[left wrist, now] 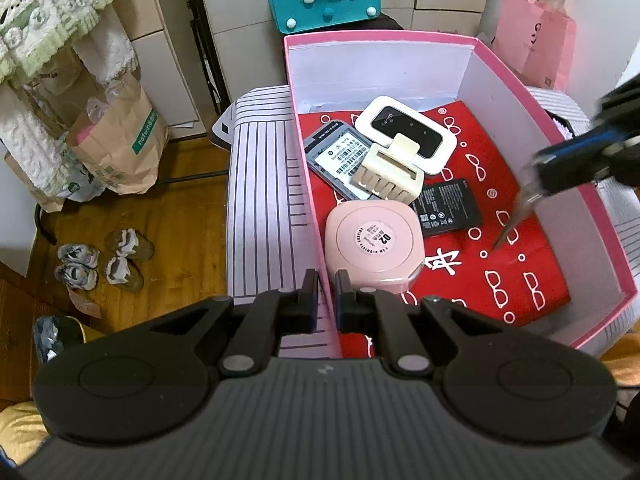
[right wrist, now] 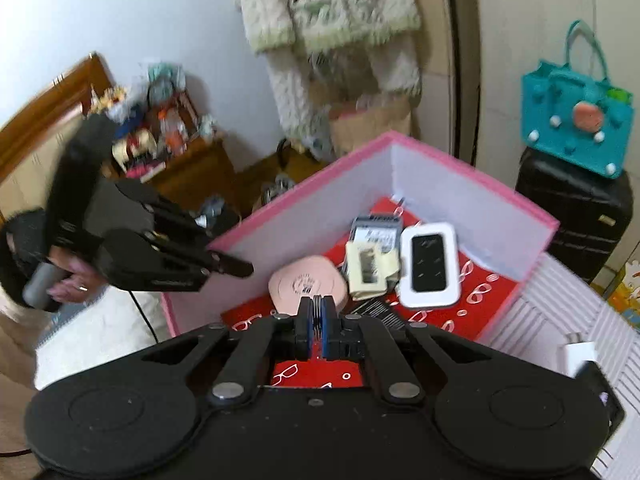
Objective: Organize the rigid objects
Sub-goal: 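Carry the silver key into the box and open the right tool, then grasp the key ring with keys using the right tool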
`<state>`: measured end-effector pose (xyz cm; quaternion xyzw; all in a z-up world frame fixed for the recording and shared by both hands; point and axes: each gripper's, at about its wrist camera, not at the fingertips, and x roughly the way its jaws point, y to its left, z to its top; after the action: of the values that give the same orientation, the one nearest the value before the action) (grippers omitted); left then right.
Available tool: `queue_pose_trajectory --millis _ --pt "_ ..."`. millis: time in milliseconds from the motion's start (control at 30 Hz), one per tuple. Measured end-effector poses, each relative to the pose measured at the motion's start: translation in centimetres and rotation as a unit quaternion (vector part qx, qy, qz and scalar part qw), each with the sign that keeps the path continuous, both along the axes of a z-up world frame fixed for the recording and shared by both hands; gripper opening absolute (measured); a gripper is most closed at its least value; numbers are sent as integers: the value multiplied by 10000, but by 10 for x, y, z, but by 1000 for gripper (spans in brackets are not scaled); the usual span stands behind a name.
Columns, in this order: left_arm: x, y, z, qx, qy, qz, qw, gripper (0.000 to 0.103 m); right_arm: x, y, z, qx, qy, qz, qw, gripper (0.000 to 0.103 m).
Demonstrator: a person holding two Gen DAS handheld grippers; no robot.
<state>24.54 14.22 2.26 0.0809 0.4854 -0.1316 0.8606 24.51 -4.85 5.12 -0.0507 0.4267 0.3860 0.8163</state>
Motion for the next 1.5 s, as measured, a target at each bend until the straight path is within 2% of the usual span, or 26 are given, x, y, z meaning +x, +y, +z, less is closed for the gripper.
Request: queue_pose_trajectory --millis 200,300,333,400,533,733,900,1067,1167,1300,1400,1500 --pt "-2 -6 0 175 -15 -82 9998 8 16 31 -39 -588 297 244 9975 9" --pt "0 -5 0 138 -12 -45 9999 8 23 31 -48 -590 504 206 9968 12" --pt "0 -4 0 115 -11 -29 9999 8 23 30 -49 -564 509 193 9969 15" --pt "-1 -3 0 104 -25 -20 9999 8 20 23 -43 -474 390 117 9980 28" --pt "-3 -2 -1 60 -78 33 9999 8 7 -9 -22 -136 193 -85 9997 40" --pt "-6 1 -1 -20 -153 155 9998 8 -29 -71 4 -54 -337 -481 9983 61" --pt "-7 0 -1 -72 -163 279 9995 8 -51 -125 0 146 -369 -911 9951 71" --pt "-6 0 0 -71 -147 375 9992 8 -68 -170 -30 118 -639 -1569 9855 72" --pt "-7 -1 0 -62 -155 423 9990 8 -75 -190 -55 90 -834 -1703 9818 72" --pt "-7 -2 0 -44 -150 470 9988 8 -70 -214 -90 40 -565 -2066 9768 71" --pt "-6 -4 -1 -2 -153 496 9987 8 -63 -221 -107 -190 -373 -2193 9748 68" --pt "-5 -6 -2 54 -155 512 9986 8 -55 -231 -119 -138 -203 -2306 9727 64"
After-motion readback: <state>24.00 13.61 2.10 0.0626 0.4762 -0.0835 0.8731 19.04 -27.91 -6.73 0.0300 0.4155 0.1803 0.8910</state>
